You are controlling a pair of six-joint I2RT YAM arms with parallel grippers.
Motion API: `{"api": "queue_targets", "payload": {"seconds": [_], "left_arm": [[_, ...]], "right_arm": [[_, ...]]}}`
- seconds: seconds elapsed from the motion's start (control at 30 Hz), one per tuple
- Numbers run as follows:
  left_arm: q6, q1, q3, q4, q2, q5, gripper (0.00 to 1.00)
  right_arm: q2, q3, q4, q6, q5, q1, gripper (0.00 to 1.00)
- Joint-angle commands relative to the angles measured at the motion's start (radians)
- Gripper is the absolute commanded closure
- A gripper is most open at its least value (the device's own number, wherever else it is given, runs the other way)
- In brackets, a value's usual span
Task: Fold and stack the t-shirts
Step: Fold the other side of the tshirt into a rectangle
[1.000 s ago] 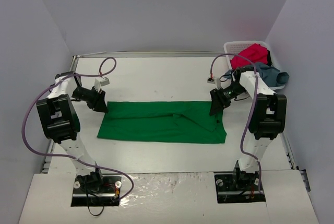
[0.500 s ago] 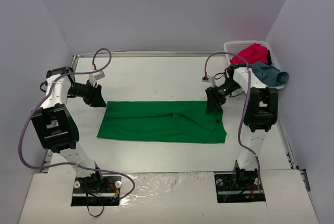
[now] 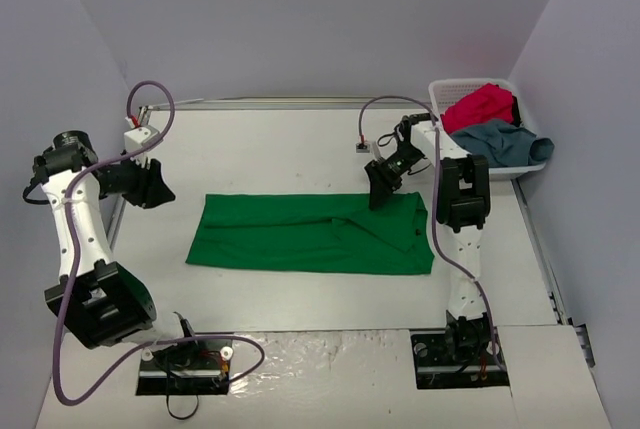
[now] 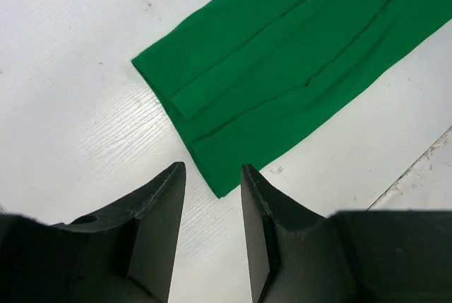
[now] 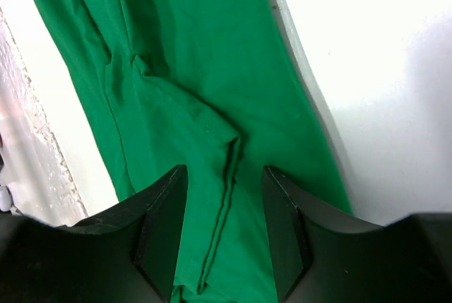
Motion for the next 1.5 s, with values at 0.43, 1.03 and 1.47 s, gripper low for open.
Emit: {"api": "queue_targets", "payload": {"seconds": [0.43,1.03,1.47], "left_arm": [[-0.05,0.021,-0.076,0.001,-0.095,0.02,0.64],[-0.039,0.03,-0.157,0.029,-0.14,0.068,0.64],[-0.028,0.032,-0.215,0.037,-0.169,0.083,0.64]], "right_arm": [[0.025,0.009,-0.077,-0.036,-0.003,0.044,0.96],[-0.178,-0.094,-0.076,0.01,0.017,0.108,1.0],[-0.282,-0.332,-0.076,-0.017,0.089,0.244,1.0]]}}
